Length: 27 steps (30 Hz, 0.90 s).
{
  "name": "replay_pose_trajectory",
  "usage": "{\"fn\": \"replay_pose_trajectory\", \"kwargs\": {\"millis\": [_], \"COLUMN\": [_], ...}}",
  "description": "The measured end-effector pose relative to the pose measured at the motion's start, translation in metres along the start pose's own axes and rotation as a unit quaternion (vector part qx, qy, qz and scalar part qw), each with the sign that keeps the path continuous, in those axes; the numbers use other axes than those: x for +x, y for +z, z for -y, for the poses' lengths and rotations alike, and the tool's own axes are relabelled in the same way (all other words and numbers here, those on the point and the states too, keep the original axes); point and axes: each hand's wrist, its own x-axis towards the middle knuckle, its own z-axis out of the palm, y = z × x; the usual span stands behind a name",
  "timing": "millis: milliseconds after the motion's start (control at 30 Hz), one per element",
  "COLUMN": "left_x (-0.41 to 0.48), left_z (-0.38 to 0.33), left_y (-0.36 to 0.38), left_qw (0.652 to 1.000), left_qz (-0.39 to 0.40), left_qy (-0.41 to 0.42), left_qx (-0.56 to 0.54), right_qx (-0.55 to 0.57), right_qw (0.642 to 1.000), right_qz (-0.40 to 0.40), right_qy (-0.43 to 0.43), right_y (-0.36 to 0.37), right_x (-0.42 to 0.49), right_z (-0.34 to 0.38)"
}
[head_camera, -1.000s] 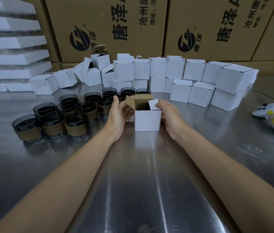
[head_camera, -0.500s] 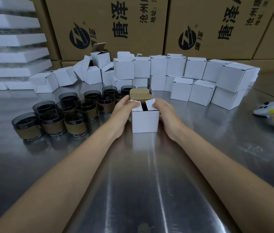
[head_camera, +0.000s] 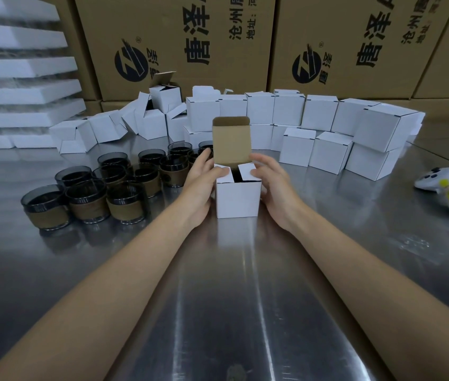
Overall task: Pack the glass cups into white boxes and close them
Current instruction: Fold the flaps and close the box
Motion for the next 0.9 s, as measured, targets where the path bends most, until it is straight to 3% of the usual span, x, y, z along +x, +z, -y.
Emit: {"fn": "replay_pose_trajectory", "kwargs": {"millis": [200,567,900], "left_x": [-0.005,-0.011,-0.015], "left_z": [-0.004,-0.003,0.009], "left_y": [0.002,0.002,0.0], "left_qw": [1.0,0.999,0.974], "left_qz": [-0.002,-0.01,0.063], "left_qy": [0.0,0.003,0.099], "left_qx": [0.014,0.047,0.194], "right_qx": [0.042,-0.072,-0.181], "right_qw": [0.999,0.988,0.975], "right_qz": [0.001,0.14,0.055], "right_qy": [0.01,0.002,-0.115], "right_y": [0.0,-0.012,-0.001], "right_x": [0.0,0.0,-0.004], "right_z": [0.003,-0.002,-0.005]}}
